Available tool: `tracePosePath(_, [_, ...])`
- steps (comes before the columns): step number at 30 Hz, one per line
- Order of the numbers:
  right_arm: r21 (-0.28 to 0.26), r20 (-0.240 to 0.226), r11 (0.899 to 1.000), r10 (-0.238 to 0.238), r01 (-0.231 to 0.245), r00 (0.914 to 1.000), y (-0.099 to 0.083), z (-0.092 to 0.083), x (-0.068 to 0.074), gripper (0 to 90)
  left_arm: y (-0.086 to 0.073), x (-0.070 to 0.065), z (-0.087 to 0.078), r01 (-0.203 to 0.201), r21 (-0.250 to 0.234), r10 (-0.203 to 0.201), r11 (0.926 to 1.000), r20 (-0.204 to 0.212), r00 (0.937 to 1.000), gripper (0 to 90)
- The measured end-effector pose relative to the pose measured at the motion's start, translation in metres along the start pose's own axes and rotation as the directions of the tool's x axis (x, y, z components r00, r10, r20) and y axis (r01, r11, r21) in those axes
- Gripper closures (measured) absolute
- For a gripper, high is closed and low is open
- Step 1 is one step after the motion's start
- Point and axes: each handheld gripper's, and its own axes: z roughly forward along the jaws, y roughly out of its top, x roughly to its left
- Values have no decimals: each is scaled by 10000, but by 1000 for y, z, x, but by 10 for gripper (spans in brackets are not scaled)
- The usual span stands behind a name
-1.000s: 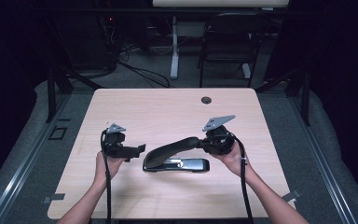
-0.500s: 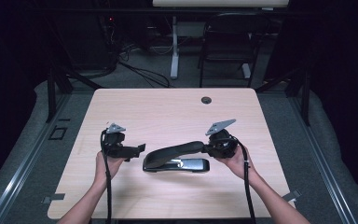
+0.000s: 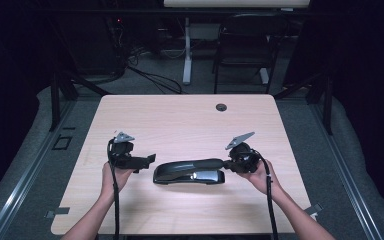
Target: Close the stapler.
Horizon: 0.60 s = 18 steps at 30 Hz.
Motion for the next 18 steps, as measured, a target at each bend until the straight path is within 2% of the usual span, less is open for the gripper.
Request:
tracePosePath(2, [40,68,9999,106,-107,9999,-2,-1,-3,900,0,-1,1,15,-24,-15,10000,-36,10000,2])
tracePosePath(3, [102,388,9999,94,-98,9992,-3,-3,-4,900,0,-1,1,15,8,-14,10000,-63,10000,2])
tracePosePath(4, [-16,426,9998,206,-206,9989,-3,-5,-5,900,0,-2,2,-4,-68,3,10000,-157,9999,2])
tracePosePath(5, [-103,432,9997,246,-241,9988,-2,-7,-6,900,0,-1,1,-58,21,58,10000,-4,10000,2])
tracePosePath(6, [-182,499,9993,332,-323,9982,-1,-11,-5,900,0,-1,1,-81,11,82,10000,-34,10000,2])
tracePosePath(9, [-952,712,9950,357,-288,9968,4,-25,-1,900,0,-1,0,-15,-68,15,10000,-71,10000,2])
tracePosePath(14, [-1775,496,9841,102,-13,9987,12,-36,12,900,1,0,-1,6,-83,-6,10000,-14,10000,2])
tracePosePath(18, [-1679,220,9856,-168,202,9996,15,-33,20,900,1,0,-1,-10,-82,10,10000,18,10000,2])
